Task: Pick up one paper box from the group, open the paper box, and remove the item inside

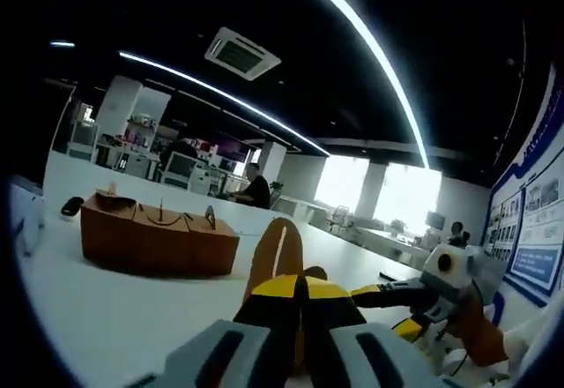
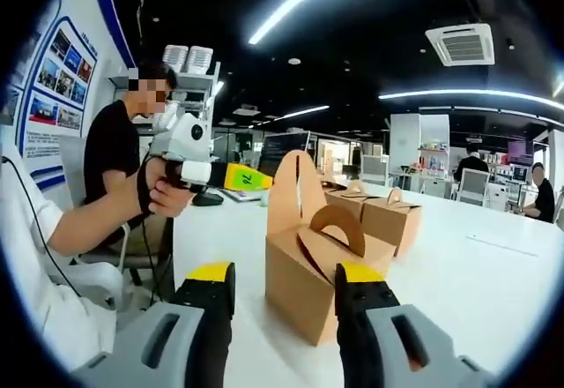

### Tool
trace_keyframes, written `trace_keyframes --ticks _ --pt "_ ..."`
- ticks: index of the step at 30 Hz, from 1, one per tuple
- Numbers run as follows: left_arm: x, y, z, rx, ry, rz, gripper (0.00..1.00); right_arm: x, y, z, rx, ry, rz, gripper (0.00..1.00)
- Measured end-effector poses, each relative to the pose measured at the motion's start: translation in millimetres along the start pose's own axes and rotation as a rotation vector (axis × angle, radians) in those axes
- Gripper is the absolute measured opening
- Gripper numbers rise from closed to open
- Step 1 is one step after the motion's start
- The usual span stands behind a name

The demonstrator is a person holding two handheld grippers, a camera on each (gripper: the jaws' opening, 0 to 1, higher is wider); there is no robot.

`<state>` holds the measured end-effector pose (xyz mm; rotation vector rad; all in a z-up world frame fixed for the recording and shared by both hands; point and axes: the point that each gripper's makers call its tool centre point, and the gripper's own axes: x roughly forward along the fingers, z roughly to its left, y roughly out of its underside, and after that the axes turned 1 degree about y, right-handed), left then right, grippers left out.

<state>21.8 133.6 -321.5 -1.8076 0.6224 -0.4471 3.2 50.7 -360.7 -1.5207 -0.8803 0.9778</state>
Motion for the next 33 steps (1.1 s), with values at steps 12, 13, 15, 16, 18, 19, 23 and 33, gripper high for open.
trace_keyframes --ticks 12,13,15,16,18,19,23,33 --pt "-11 4.6 12.1 -0.056 -0.014 -0.018 0.03 -1 0.1 3 0.000 -0.001 0.001 0.46" --pt "-11 5.3 12.9 -0.063 -0.014 -0.020 0.03 -1 0.2 3 -0.001 -0.001 0.002 0.47" --pt "-13 6.7 15.3 -0.083 -0.016 -0.024 0.03 -1 0.2 4 -0.002 -0.003 0.003 0.47" --pt "-13 7.4 16.4 -0.095 -0.015 -0.025 0.03 -1 0.2 4 -0.003 -0.002 0.004 0.47" --pt "-15 8.7 17.7 -0.118 -0.012 -0.030 0.03 -2 0.2 4 -0.002 -0.002 0.004 0.47" --pt "-15 9.2 18.1 -0.127 -0.011 -0.032 0.03 -2 0.1 5 -0.002 -0.002 0.004 0.47" --pt "-18 13.4 20.9 -0.141 -0.018 -0.040 0.03 -2 0.3 4 -0.006 0.003 0.004 0.46" --pt "-22 21.3 29.3 -0.178 -0.032 -0.040 0.03 -2 0.4 6 -0.012 0.005 0.008 0.47"
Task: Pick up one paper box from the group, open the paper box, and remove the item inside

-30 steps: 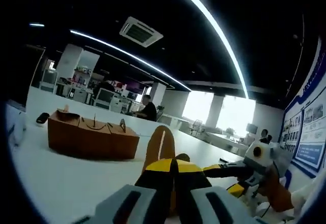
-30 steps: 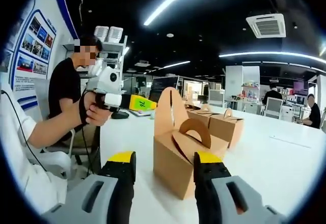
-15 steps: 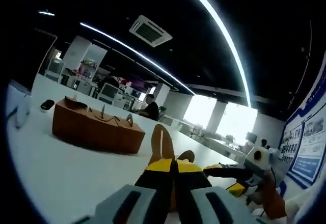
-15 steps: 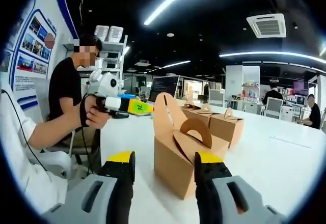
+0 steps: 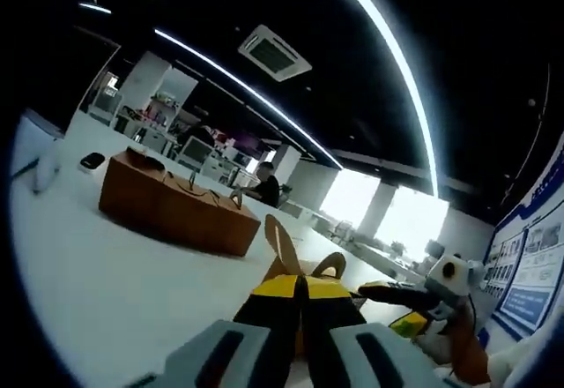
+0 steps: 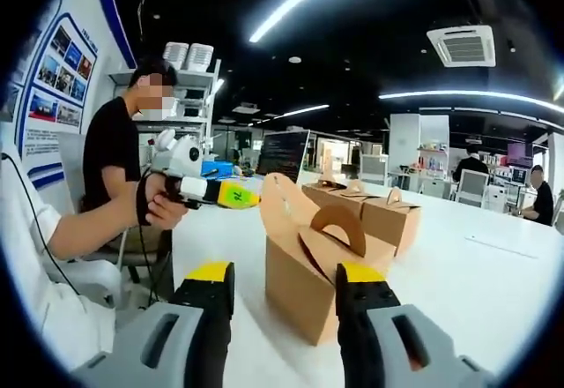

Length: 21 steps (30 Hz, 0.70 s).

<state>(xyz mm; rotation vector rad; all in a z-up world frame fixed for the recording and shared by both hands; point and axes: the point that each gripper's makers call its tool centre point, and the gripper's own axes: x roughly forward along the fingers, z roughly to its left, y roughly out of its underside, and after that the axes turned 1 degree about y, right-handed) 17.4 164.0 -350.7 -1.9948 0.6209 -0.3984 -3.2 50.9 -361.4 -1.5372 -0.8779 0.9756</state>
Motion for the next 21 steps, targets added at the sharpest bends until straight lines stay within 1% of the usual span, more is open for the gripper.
trace_keyframes --ticks 5,8,12,15,17,21 --pt "-1 5.3 7.1 -0.032 -0.015 0.008 0.03 0 0.2 1 0.000 -0.001 0.001 0.47" --pt "-2 7.8 8.1 -0.079 -0.011 0.004 0.03 0 0.2 1 0.000 -0.002 0.001 0.47" --pt "-2 11.8 11.9 -0.109 -0.017 0.012 0.03 0 0.3 0 0.000 -0.002 0.002 0.47" --pt "-1 21.3 17.0 -0.119 -0.033 0.044 0.04 0 0.3 -1 0.002 -0.002 0.001 0.47" --pt "-4 25.7 16.5 -0.133 -0.035 0.055 0.04 0 0.3 -1 0.002 -0.001 0.001 0.47" --pt "-2 31.7 18.4 -0.151 -0.040 0.068 0.04 1 0.5 -1 -0.002 -0.001 0.003 0.47"
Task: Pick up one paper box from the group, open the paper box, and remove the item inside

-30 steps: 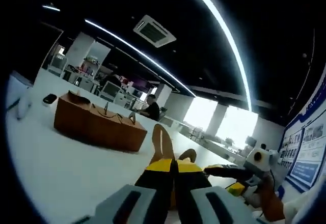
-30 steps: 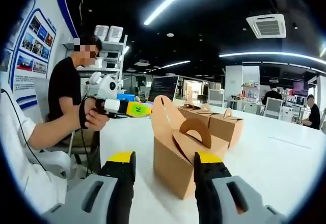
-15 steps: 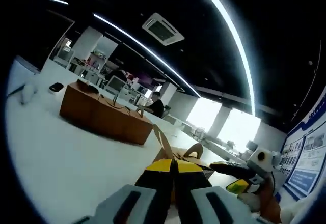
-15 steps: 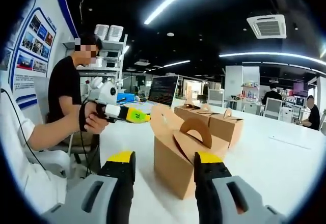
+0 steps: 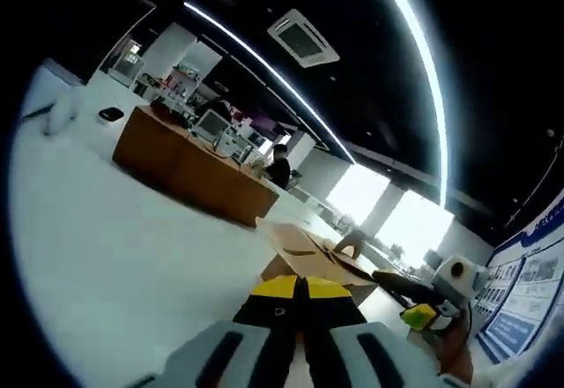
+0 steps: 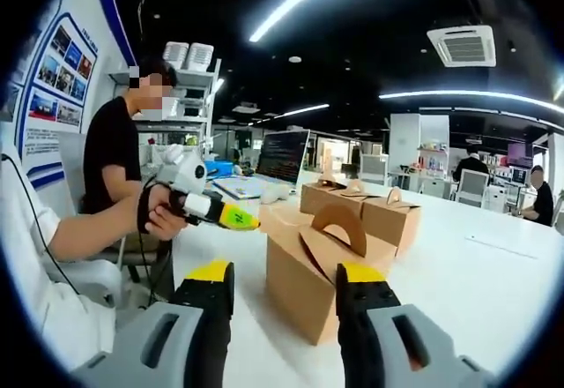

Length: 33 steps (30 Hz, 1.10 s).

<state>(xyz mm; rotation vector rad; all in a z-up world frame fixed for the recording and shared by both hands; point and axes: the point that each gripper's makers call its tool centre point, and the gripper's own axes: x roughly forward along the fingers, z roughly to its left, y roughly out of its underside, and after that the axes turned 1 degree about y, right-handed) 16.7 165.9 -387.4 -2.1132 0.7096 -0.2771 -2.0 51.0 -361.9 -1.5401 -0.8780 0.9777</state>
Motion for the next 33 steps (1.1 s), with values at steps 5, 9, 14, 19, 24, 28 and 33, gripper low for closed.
trace_keyframes --ticks 5,9,14,19,24,28,33 --pt "4 10.0 0.4 0.012 -0.021 0.028 0.04 0 0.1 -1 0.000 -0.001 0.002 0.47" --pt "5 7.7 1.1 0.007 -0.029 0.017 0.04 0 0.2 -1 0.000 -0.001 0.003 0.47" --pt "6 6.3 -0.3 0.028 -0.041 0.003 0.05 -1 0.5 -2 -0.003 0.001 0.005 0.46" --pt "9 12.8 -8.5 0.043 -0.033 0.019 0.07 -1 0.5 -3 -0.001 0.002 0.006 0.46" --pt "10 13.6 -11.6 0.047 -0.029 0.018 0.08 -1 0.3 -3 0.003 0.003 0.006 0.46" --pt "6 10.7 -19.3 0.080 -0.022 0.008 0.09 -1 0.1 -3 0.004 0.002 0.006 0.46" --pt "1 11.9 -35.8 0.237 -0.017 0.036 0.14 -1 0.2 -3 0.003 0.001 0.006 0.46"
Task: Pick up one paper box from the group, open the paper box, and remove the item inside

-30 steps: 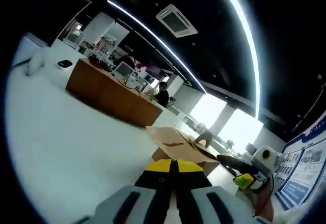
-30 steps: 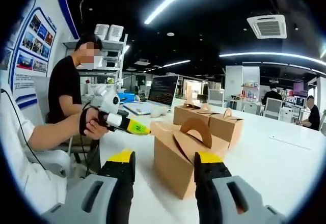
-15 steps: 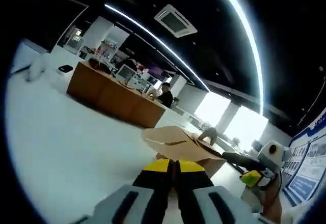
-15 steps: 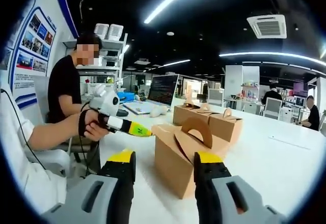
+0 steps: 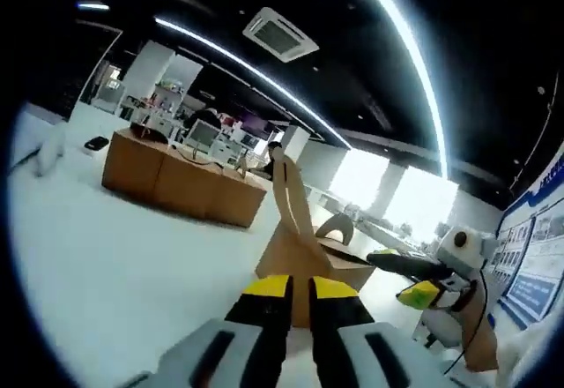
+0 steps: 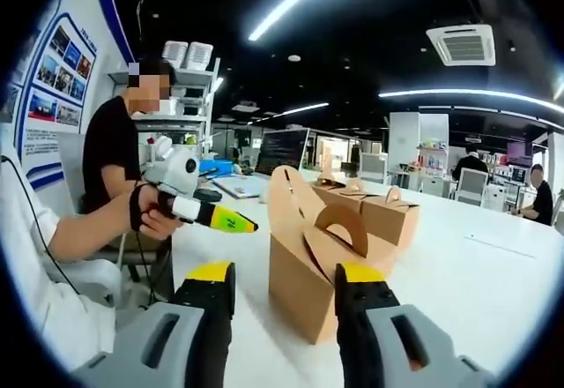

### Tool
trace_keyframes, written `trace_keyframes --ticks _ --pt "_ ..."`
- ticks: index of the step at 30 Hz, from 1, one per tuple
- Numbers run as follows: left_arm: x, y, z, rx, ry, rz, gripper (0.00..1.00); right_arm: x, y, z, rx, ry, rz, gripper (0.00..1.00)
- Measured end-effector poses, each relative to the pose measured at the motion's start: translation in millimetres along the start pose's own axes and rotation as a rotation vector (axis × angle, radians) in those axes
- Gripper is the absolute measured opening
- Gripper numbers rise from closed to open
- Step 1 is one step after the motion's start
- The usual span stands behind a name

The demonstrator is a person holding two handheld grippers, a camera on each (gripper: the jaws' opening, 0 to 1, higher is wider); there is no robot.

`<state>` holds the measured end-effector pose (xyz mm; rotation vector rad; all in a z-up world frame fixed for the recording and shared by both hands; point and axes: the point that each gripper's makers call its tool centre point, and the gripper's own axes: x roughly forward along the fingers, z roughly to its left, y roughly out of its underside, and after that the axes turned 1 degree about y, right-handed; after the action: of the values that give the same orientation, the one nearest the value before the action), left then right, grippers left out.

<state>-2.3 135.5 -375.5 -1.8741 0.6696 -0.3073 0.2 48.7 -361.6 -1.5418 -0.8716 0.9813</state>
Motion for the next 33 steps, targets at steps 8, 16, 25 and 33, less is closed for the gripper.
trace_keyframes --ticks 8,16,25,33 --pt "-2 -19.7 -43.3 0.428 0.013 -0.011 0.31 0 0.0 1 -0.001 -0.001 0.000 0.46" --pt "-3 -46.4 -52.9 1.008 -0.049 -0.013 0.39 0 0.2 0 -0.001 -0.004 -0.001 0.46" --pt "7 -44.6 -17.1 1.319 -0.185 0.149 0.39 0 0.1 1 -0.001 -0.004 -0.001 0.46" --pt "17 -29.5 -11.2 1.567 -0.281 0.255 0.37 0 0.1 1 0.000 -0.004 -0.002 0.46"
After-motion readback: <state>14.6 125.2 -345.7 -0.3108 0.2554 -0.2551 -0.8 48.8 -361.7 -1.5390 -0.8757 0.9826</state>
